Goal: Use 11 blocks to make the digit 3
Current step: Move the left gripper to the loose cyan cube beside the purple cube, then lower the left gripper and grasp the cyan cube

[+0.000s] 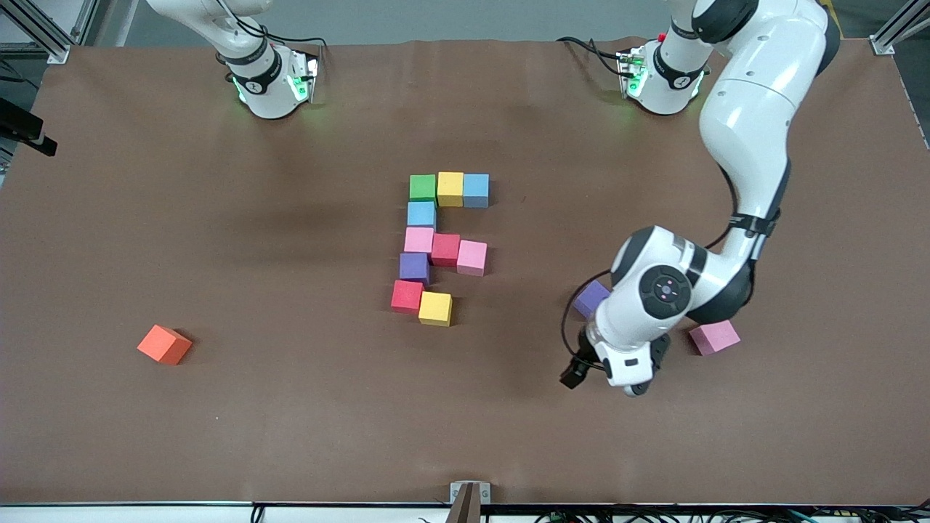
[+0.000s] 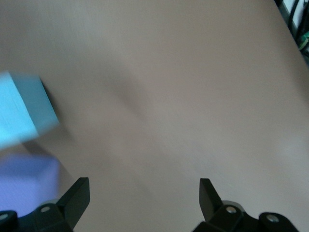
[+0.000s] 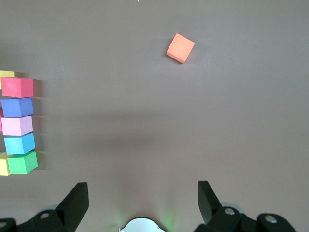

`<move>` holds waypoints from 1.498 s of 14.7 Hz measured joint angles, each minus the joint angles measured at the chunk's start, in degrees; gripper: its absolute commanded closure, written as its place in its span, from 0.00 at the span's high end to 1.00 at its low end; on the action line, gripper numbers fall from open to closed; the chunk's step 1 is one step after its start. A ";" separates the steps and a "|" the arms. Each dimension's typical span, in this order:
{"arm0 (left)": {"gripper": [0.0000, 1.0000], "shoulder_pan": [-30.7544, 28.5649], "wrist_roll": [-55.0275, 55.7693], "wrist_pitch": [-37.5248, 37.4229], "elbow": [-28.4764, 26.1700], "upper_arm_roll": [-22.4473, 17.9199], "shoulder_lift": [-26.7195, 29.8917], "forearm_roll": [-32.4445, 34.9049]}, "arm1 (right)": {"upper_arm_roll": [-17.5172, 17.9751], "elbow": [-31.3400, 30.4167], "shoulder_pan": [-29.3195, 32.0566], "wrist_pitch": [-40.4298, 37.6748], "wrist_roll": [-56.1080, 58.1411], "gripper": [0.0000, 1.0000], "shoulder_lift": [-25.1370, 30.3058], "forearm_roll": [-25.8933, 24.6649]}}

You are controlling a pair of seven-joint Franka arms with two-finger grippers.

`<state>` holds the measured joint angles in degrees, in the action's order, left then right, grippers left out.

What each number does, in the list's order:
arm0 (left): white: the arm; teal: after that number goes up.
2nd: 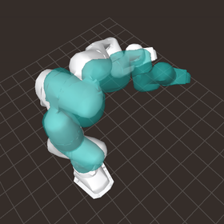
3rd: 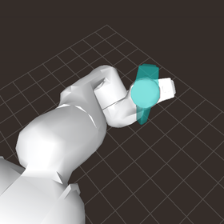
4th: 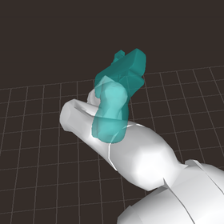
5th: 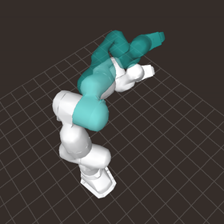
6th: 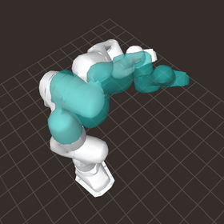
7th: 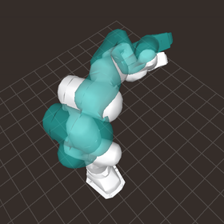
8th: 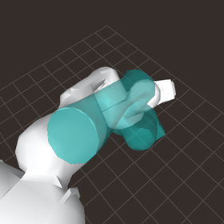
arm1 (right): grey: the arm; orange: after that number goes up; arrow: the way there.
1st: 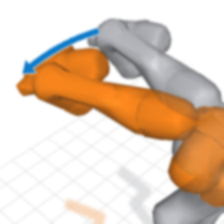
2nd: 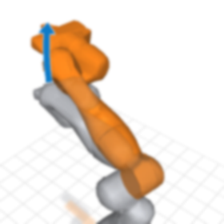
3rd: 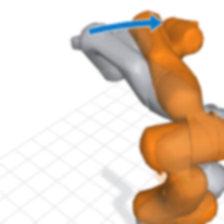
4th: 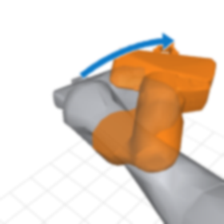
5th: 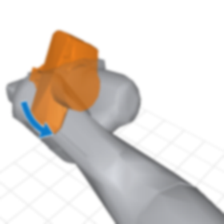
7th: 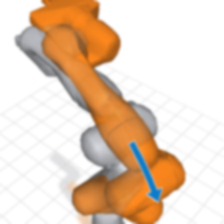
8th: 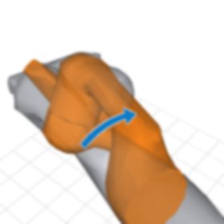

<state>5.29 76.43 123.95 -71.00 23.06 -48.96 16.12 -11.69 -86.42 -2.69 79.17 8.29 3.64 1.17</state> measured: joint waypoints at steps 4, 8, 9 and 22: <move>1.00 -3.00 -21.49 -11.50 0.00 0.11 1.96 0.91 | 0.05 0.00 0.00 0.00 0.00 1.00 -0.02 0.00; 1.00 -5.00 -38.55 -16.79 -3.80 0.63 5.39 0.93 | 0.36 0.00 -0.02 0.00 0.00 1.00 -0.02 0.00; 1.00 -6.94 -41.87 -16.46 -5.90 2.06 6.21 0.92 | 0.38 0.00 -0.02 0.00 0.00 1.00 -0.02 0.00; 1.00 -23.92 -49.48 8.84 -29.28 14.69 10.11 10.74 | 0.13 1.84 0.01 -0.57 0.00 1.00 -0.85 -0.05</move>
<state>-18.64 26.95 132.79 -100.28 37.75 -38.85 26.87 -11.57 -84.58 -2.68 78.60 8.29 2.79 1.12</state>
